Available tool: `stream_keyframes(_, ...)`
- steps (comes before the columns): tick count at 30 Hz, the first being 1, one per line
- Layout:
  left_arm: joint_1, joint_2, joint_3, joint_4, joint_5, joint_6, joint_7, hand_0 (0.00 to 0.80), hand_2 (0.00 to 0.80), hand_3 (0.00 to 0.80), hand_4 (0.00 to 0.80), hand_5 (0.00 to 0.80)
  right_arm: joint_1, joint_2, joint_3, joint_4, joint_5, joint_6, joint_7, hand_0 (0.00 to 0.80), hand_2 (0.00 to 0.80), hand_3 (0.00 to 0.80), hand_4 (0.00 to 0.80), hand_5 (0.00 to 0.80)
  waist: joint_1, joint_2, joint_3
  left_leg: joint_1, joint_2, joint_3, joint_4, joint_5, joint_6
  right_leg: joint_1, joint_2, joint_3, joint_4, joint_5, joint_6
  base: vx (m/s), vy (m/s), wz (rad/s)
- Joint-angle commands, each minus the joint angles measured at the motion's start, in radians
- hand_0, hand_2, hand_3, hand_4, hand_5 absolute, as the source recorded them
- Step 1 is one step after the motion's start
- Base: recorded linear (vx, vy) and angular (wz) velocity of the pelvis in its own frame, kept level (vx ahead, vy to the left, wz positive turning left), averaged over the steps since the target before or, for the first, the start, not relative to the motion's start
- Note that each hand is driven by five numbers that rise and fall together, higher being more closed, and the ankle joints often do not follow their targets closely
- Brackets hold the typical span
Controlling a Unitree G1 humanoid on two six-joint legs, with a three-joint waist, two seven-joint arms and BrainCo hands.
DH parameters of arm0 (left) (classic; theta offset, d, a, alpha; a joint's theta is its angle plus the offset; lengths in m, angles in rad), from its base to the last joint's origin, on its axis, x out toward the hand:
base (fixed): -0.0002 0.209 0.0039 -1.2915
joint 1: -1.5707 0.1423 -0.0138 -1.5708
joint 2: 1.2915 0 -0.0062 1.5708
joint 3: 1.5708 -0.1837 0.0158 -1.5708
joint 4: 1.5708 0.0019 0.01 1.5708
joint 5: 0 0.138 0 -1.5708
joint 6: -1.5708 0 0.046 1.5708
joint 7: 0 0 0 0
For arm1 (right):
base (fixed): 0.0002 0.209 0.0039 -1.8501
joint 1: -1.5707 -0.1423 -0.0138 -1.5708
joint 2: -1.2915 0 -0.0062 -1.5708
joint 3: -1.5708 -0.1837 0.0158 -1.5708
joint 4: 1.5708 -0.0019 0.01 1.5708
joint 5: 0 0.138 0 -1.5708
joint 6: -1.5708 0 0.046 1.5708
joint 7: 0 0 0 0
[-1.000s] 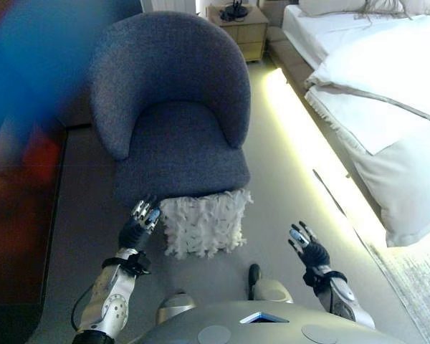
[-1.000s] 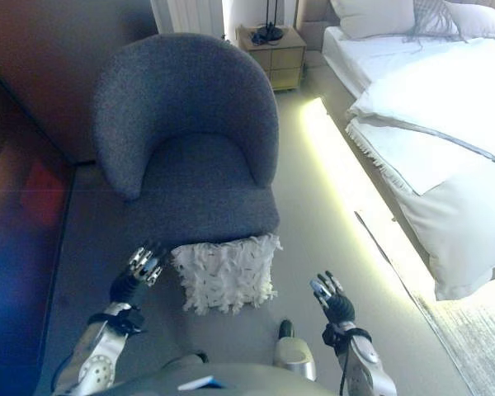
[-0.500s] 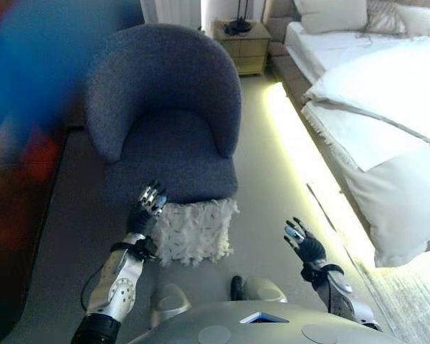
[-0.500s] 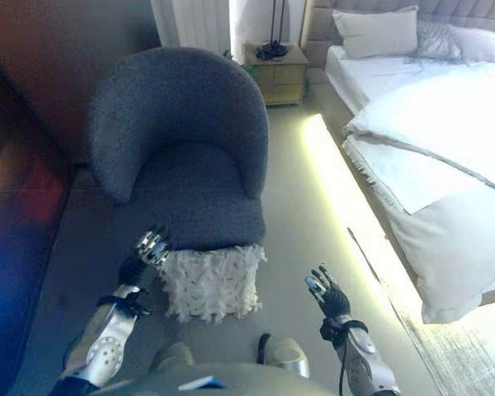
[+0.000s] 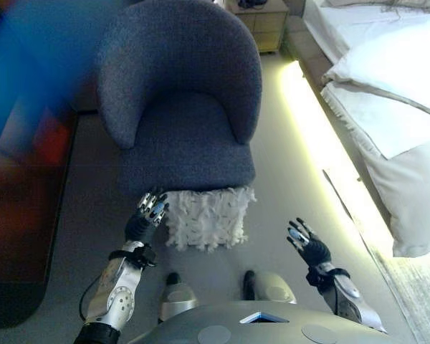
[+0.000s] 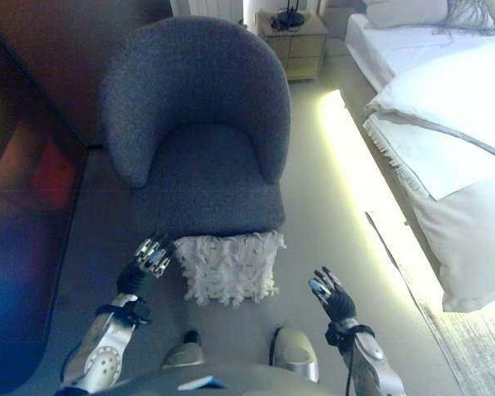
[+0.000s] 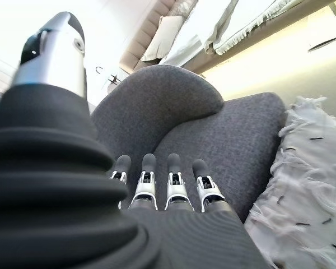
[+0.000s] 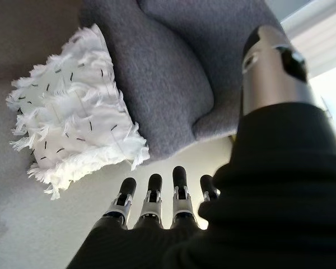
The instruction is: Pick up the cushion and take it to the sofa
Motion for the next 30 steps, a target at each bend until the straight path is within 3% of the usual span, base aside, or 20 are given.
stream_keyframes(1, -0.028, 0.055, -0.017, -0.065, 0.061, -0.044, -0.015, 0.0, 0.0, 0.0, 0.0, 0.0, -0.048, 0.007, 0.005, -0.041, 0.004, -0.07, -0.067, 0.0, 0.0, 0.0, 0.0, 0.0, -0.007, -0.027, -0.026, -0.177, -0.012, -0.058, 0.076, 0.055, 0.058, 0.139, -0.05, -0.01, -0.056, 0.056, 0.018, 0.225, 0.243, 0.13)
stream_keyframes(2, -0.03, 0.064, -0.021, -0.065, 0.089, -0.049, -0.013, 0.0, 0.0, 0.0, 0.0, 0.0, -0.054, 0.009, 0.007, -0.043, 0.011, -0.066, -0.07, 0.0, 0.0, 0.0, 0.0, 0.0, -0.003, -0.033, -0.025, -0.191, -0.033, -0.059, 0.114, 0.03, 0.076, 0.14, -0.068, -0.006, -0.037, 0.069, 0.026, 0.222, 0.214, 0.11)
stream_keyframes(4, -0.029, 0.092, -0.036, -0.069, 0.17, -0.055, 0.005, 0.0, 0.0, 0.0, 0.0, 0.0, -0.05, 0.016, 0.017, -0.043, 0.001, -0.073, -0.064, 0.0, 0.0, 0.0, 0.0, 0.0, 0.009, -0.043, -0.026, -0.191, -0.072, -0.045, 0.142, -0.009, 0.119, 0.103, -0.141, -0.012, 0.088, 0.171, 0.039, 0.228, 0.254, 0.0)
stream_keyframes(5, -0.029, 0.104, -0.045, -0.053, 0.186, -0.047, 0.019, 0.0, 0.0, 0.0, 0.0, 0.0, -0.044, 0.026, 0.027, -0.029, -0.028, -0.087, -0.063, 0.0, 0.0, 0.0, 0.0, 0.0, 0.009, -0.036, -0.019, -0.155, -0.093, -0.039, 0.137, -0.038, 0.134, 0.028, -0.19, -0.009, 0.236, 0.239, 0.046, 0.266, 0.317, -0.16)
stream_keyframes(6, -0.029, 0.113, -0.039, -0.027, 0.183, -0.038, 0.019, 0.0, 0.0, 0.0, 0.0, 0.0, -0.041, 0.027, 0.029, -0.014, -0.045, -0.09, -0.057, 0.0, 0.0, 0.0, 0.0, 0.0, 0.008, -0.028, -0.009, -0.126, -0.1, -0.032, 0.128, -0.044, 0.142, -0.017, -0.2, -0.011, 0.299, 0.241, 0.037, 0.312, 0.325, -0.36)
stream_keyframes(8, -0.036, 0.123, -0.027, 0.024, 0.205, -0.036, 0.038, 0.0, 0.0, 0.0, 0.0, 0.0, -0.046, 0.025, 0.032, 0.007, -0.068, -0.076, -0.035, 0.0, 0.0, 0.0, 0.0, 0.0, 0.017, -0.023, -0.001, -0.096, -0.112, -0.021, 0.112, -0.047, 0.141, -0.046, -0.217, -0.042, 0.264, 0.233, 0.03, 0.213, 0.148, -0.64)
stream_keyframes(10, -0.056, 0.127, -0.031, 0.065, 0.203, -0.043, 0.081, 0.0, 0.0, 0.0, 0.0, 0.0, -0.07, 0.015, 0.046, 0.024, -0.092, -0.073, -0.027, 0.0, 0.0, 0.0, 0.0, 0.0, 0.024, -0.024, 0.004, -0.117, -0.116, -0.02, 0.111, -0.034, 0.136, -0.07, -0.194, -0.062, 0.127, 0.268, 0.022, 0.082, -0.032, -0.62)
stream_keyframes(14, -0.167, 0.136, -0.037, 0.164, 0.24, -0.096, 0.127, 0.0, 0.0, 0.0, 0.0, 0.0, -0.187, 0.009, 0.093, 0.084, -0.087, -0.102, -0.036, 0.0, 0.0, 0.0, 0.0, 0.0, 0.029, -0.055, 0.067, -0.203, -0.109, -0.032, 0.167, -0.078, 0.115, -0.174, -0.17, -0.029, -0.136, 0.356, 0.061, -0.075, -0.201, -0.29)
stream_keyframes(16, -0.199, 0.138, -0.045, 0.184, 0.278, -0.101, 0.14, 0.0, 0.0, 0.0, 0.0, 0.0, -0.224, 0.017, 0.097, 0.109, -0.077, -0.095, -0.029, 0.0, 0.0, 0.0, 0.0, 0.0, 0.025, -0.063, 0.092, -0.227, -0.095, -0.048, 0.193, -0.087, 0.112, -0.191, -0.161, -0.002, -0.157, 0.358, 0.075, 0.022, -0.151, -0.12)
stream_keyframes(18, -0.207, 0.131, -0.057, 0.201, 0.288, -0.106, 0.155, 0.0, 0.0, 0.0, 0.0, 0.0, -0.224, 0.017, 0.094, 0.117, -0.083, -0.081, -0.037, 0.0, 0.0, 0.0, 0.0, 0.0, 0.024, -0.071, 0.095, -0.239, -0.081, -0.055, 0.209, -0.084, 0.101, -0.16, -0.155, -0.014, -0.195, 0.343, 0.085, 0.144, -0.135, 0.27)
stream_keyframes(22, -0.189, 0.11, -0.051, 0.195, 0.27, -0.1, 0.15, 0.0, 0.0, 0.0, 0.0, 0.0, -0.206, -0.002, 0.097, 0.085, -0.068, -0.065, -0.021, 0.0, 0.0, 0.0, 0.0, 0.0, 0.038, -0.078, 0.08, -0.198, -0.029, -0.04, 0.13, -0.036, 0.06, -0.09, -0.141, -0.082, -0.243, 0.313, 0.089, 0.152, -0.106, 0.29)
stream_keyframes(26, -0.138, 0.077, -0.044, 0.211, 0.272, -0.11, 0.109, 0.0, 0.0, 0.0, 0.0, 0.0, -0.171, -0.005, 0.07, 0.064, -0.063, -0.05, -0.019, 0.0, 0.0, 0.0, 0.0, 0.0, 0.041, -0.071, 0.045, -0.152, -0.018, -0.04, 0.076, -0.02, 0.055, -0.061, -0.136, -0.105, -0.23, 0.274, 0.09, 0.159, 0.001, 0.16)
stream_keyframes(30, -0.088, 0.047, -0.028, 0.229, 0.252, -0.122, 0.085, 0.0, 0.0, 0.0, 0.0, 0.0, -0.125, 0.011, 0.052, 0.051, -0.056, -0.03, -0.005, 0.0, 0.0, 0.0, 0.0, 0.0, 0.03, -0.072, 0.019, -0.12, -0.017, -0.037, 0.123, -0.05, 0.056, -0.032, -0.126, -0.1, -0.2, 0.235, 0.082, 0.137, 0.018, 0.12)
